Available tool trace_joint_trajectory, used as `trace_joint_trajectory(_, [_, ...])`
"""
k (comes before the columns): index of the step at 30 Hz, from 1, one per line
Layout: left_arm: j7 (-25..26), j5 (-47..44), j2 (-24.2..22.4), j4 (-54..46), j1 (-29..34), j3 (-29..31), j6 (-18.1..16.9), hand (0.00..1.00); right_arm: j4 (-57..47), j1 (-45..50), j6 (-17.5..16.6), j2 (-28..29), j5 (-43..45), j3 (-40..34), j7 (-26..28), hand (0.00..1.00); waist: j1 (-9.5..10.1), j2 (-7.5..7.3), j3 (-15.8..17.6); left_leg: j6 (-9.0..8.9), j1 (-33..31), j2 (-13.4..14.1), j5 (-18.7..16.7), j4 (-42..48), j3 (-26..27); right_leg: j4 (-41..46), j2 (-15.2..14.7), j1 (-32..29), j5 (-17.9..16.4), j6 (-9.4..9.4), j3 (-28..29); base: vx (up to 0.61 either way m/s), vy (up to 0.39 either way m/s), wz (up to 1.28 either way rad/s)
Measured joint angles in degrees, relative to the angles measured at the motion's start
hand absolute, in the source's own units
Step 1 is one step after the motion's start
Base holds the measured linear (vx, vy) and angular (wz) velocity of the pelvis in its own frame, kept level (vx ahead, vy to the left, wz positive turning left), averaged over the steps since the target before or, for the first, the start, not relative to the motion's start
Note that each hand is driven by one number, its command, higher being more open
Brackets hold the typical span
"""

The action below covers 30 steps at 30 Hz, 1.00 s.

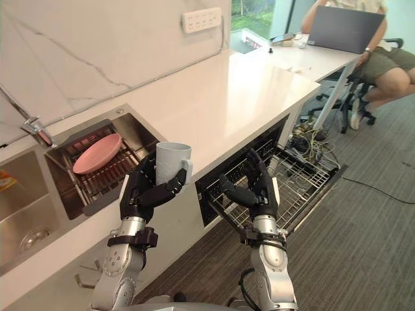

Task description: Walk over to the sink, pick up the cup, carry it to the dishwasher, place the cup inside the dishwasher, then close the dishwasher door

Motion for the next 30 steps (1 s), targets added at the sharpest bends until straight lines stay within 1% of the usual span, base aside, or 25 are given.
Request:
trace_joint_trajectory(2, [0.7, 1.8, 1.4, 1.1, -2.9, 0.9, 0.0, 0.3, -2.4, 0.0, -0.9, -0.2, 4.8, 1.6, 1.9, 0.9, -0.54, -0.22, -0.2, 0.03, 1.2, 0.1, 0.0, -0.6, 1.3, -0.1, 0.1, 0.4, 0.4, 0.54, 1.4, -0.02, 0.017, -0.29])
trace_joint_trajectory(6, [1.3, 3.2, 1.8, 4.2, -5.9, 1.3, 0.0, 0.3, -4.0, -0.1, -1.1, -1.5, 9.1, 4.9, 4.2, 0.9, -0.68, -0.46, -0.5, 0.32, 2.3, -0.2, 0.2, -1.5, 2.6, -0.7, -0.1, 0.8, 1.1, 0.92, 2.8, -0.05, 0.032, -0.19])
trace_joint_trajectory(9, [1.4, 3.7, 1.9, 5.1, -6.0, 0.8, 0.0, 0.3, -4.5, -0.4, -1.0, -2.6, 11.1, 7.6, 6.2, 0.9, -0.65, -0.98, -0.8, 1.02, 2.7, -0.8, 0.6, -3.0, 3.1, -1.3, -0.4, 0.6, 1.7, 1.24, 3.2, -0.04, 0.024, -0.06])
trace_joint_trajectory(15, [1.2, 3.8, 1.9, 5.1, -6.0, -1.2, 0.0, 0.3, -4.5, -3.0, -1.0, -2.9, 11.3, 10.5, 7.1, 0.9, -0.58, -1.06, -1.1, 1.57, 2.8, -1.7, 1.9, -4.9, 3.1, -1.3, -1.0, -0.2, 2.0, 1.66, 3.4, -0.02, 0.015, -0.01])
trace_joint_trajectory(18, [0.8, 4.8, 1.9, 4.9, -6.0, -3.8, 0.0, 0.3, -3.9, -4.2, -1.0, -2.9, 10.9, 11.2, 6.8, 0.9, -0.56, -0.97, -1.7, 1.87, 2.8, -2.3, 2.4, -5.5, 2.9, -1.7, -1.3, -0.3, 2.2, 1.95, 3.2, 0.01, 0.024, 0.05])
trace_joint_trajectory(20, [0.7, 5.0, 1.6, 4.5, -6.0, -5.7, 0.0, 0.3, -3.1, -4.6, -1.0, -2.9, 10.2, 11.5, 5.7, 0.9, -0.57, -1.0, -2.7, 2.05, 2.7, -2.7, 2.5, -6.0, 2.7, -2.0, -1.6, -0.4, 2.3, 2.16, 3.0, 0.02, 0.036, 0.04])
trace_joint_trajectory(24, [-0.2, 6.9, 1.7, 1.8, -6.0, -9.0, 0.0, 0.3, -1.9, -5.7, -0.9, -2.7, 6.5, 11.9, 3.3, 0.9, -0.58, -1.0, -2.7, 2.45, 2.6, -3.3, 3.1, -7.1, 2.3, -2.1, -2.0, -0.6, 2.5, 2.44, 2.6, 0.0, 0.027, 0.06])
trace_joint_trajectory(30, [0.0, 12.5, 3.1, 0.7, -7.6, -9.3, 0.2, 0.3, -1.3, -7.0, -0.8, -2.7, 3.0, 11.9, 0.0, 0.9, -0.59, -0.95, -2.9, 2.73, 2.8, -3.8, 5.0, -9.9, 1.4, -2.1, -2.3, -1.3, 2.5, 2.49, 1.7, -0.01, 0.004, 0.09])
